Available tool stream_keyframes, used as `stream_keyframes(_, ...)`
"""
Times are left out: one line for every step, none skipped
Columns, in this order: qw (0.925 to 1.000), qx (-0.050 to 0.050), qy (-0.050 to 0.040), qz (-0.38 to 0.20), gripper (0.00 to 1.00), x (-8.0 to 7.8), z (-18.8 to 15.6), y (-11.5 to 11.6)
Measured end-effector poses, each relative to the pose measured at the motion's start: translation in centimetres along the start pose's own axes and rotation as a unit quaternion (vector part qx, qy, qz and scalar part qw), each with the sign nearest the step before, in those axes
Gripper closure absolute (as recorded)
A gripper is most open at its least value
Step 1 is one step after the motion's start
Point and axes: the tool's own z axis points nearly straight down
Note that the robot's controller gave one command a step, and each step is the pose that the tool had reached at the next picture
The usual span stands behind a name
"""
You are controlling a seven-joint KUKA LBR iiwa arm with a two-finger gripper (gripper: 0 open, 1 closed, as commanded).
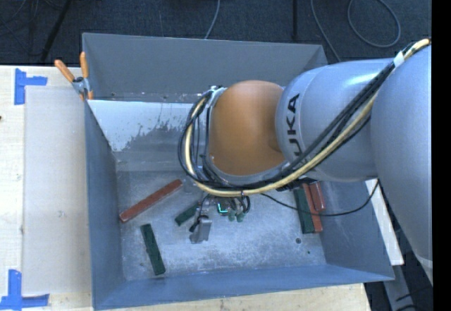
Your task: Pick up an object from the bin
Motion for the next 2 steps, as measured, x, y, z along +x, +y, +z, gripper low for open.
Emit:
stream_keyframes(0.9769,0.0,-0.0064,-0.214,0.0,-4.98,7.61,-2.77)
stream_keyframes(0.9772,0.0,-0.006,-0.212,1.0,-4.98,7.51,-2.73)
